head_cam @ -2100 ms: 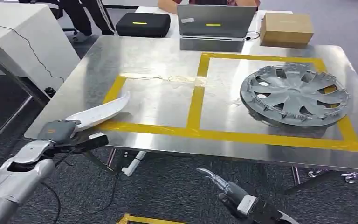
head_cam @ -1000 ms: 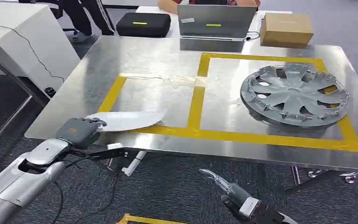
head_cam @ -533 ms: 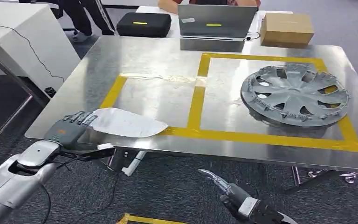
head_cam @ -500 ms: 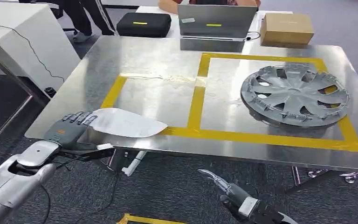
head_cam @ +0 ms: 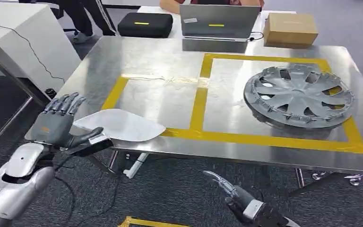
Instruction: Take the parts from the cabinet and place them on the table.
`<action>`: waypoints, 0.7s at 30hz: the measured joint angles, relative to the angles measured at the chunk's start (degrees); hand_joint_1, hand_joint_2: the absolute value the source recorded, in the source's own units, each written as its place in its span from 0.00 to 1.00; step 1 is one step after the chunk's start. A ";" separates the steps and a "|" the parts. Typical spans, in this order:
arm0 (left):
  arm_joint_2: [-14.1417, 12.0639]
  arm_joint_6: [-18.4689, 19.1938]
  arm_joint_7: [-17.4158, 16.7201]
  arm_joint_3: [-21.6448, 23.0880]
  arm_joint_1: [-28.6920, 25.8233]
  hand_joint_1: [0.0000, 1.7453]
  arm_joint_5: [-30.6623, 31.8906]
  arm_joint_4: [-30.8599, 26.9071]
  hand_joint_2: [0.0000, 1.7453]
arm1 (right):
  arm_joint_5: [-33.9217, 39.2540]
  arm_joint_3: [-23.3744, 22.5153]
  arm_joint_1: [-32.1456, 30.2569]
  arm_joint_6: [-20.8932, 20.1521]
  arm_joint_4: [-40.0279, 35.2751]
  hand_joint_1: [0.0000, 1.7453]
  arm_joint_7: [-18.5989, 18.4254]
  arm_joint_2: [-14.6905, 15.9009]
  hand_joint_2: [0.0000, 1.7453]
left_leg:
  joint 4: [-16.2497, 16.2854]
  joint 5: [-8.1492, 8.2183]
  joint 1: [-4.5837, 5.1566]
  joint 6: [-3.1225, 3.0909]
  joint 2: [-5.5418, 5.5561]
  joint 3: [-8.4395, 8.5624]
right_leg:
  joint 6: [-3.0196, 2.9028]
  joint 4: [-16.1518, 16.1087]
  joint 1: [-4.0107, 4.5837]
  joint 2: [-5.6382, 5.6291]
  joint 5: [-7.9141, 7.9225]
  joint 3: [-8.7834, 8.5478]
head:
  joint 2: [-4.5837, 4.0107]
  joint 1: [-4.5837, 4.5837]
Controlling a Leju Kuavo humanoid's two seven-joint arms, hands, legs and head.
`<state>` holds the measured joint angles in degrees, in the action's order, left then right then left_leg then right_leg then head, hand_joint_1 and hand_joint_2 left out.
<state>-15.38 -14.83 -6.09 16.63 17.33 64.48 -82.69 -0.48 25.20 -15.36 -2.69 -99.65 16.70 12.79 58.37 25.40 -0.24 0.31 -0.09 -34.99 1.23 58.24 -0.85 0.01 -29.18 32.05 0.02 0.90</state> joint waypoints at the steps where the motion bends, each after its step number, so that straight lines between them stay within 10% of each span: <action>1: 0.68 -0.94 1.02 -0.87 -0.20 0.00 -2.99 -1.55 0.00 | 0.15 0.09 0.03 0.11 0.00 0.00 0.04 0.02 0.00 | 0.00 0.00 0.00 0.00 0.00 0.00 | 0.00 0.00 0.00 0.02 0.00 -0.01 | -0.02 0.02; 21: 5.35 -9.64 10.07 -4.91 -1.68 0.00 -10.74 -10.75 0.00 | 1.42 2.10 1.32 0.61 1.18 0.00 0.74 0.46 0.00 | 0.00 0.02 0.01 -0.03 0.00 -0.01 | 0.02 0.00 -0.01 0.03 -0.01 -0.02 | 0.00 0.00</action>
<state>-10.03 -24.46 3.98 11.72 15.65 53.75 -93.44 0.94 27.30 -14.04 -2.08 -98.46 17.44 13.25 58.37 25.41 -0.22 0.28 -0.09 -34.99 1.25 58.24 -0.86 0.04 -29.19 32.03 0.02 0.90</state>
